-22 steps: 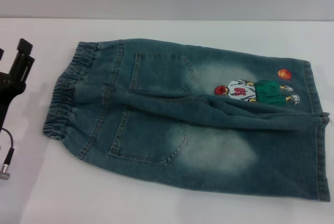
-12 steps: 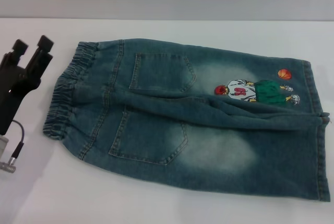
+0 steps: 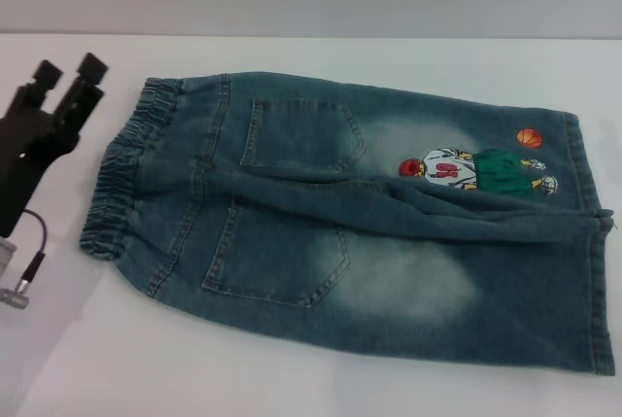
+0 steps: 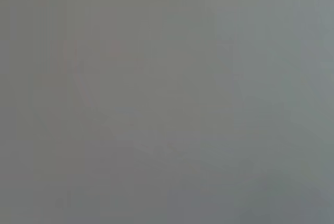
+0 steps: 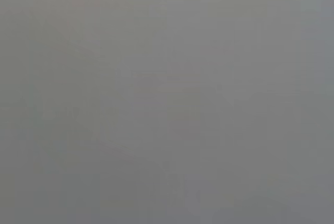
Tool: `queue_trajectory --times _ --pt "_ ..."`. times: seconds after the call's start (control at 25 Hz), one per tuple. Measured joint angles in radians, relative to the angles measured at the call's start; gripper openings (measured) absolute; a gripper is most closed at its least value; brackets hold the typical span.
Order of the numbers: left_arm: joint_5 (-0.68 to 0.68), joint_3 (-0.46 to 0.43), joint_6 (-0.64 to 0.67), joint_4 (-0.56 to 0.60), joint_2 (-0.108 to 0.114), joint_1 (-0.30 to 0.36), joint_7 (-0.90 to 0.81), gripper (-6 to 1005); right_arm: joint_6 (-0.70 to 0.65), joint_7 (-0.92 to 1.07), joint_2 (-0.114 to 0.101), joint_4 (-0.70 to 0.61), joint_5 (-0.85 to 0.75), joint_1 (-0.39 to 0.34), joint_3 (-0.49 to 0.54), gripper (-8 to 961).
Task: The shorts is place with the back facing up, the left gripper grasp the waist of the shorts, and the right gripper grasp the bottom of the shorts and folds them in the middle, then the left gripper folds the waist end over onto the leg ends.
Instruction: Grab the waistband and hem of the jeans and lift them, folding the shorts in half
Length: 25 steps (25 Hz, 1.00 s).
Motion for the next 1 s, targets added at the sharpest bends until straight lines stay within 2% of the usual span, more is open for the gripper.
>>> queue_trajectory --times 0.2,0.36,0.48,0.6,0.68,0.8,0.88,0.92,0.96,1.0 --pt "-0.002 -0.038 0.016 -0.009 -0.001 0.027 0.034 802 0.001 0.000 0.000 -0.009 0.000 -0.005 0.031 692" --pt "0.001 -0.041 0.014 0.022 0.009 0.034 -0.015 800 0.003 0.000 0.000 -0.011 0.000 -0.007 0.034 692" --pt "0.010 0.023 0.013 0.133 0.047 0.000 -0.237 799 0.011 0.000 0.000 -0.013 0.000 -0.010 0.035 692" --pt "0.012 0.156 0.043 0.240 0.093 -0.045 -0.465 797 0.024 0.000 0.000 -0.016 0.000 -0.011 0.035 692" --pt "0.012 0.230 0.079 0.311 0.111 -0.070 -0.591 796 0.029 0.000 0.000 -0.017 0.000 -0.012 0.035 692" --pt "0.012 0.337 0.137 0.435 0.121 -0.101 -0.751 795 0.030 0.000 0.000 -0.017 0.000 -0.013 0.035 692" --pt "0.012 0.337 0.137 0.435 0.121 -0.101 -0.751 794 0.031 -0.004 0.000 -0.019 0.000 -0.014 0.035 692" --pt "0.013 0.491 0.154 0.567 0.121 -0.117 -0.888 794 0.032 -0.006 0.000 -0.021 0.000 -0.015 0.036 692" --pt "0.013 0.605 0.156 0.648 0.121 -0.120 -0.972 793 0.036 -0.007 0.001 -0.024 0.000 -0.016 0.038 692" --pt "0.013 0.673 0.157 0.696 0.121 -0.120 -1.022 793 0.040 -0.007 0.001 -0.026 0.000 -0.017 0.041 692"
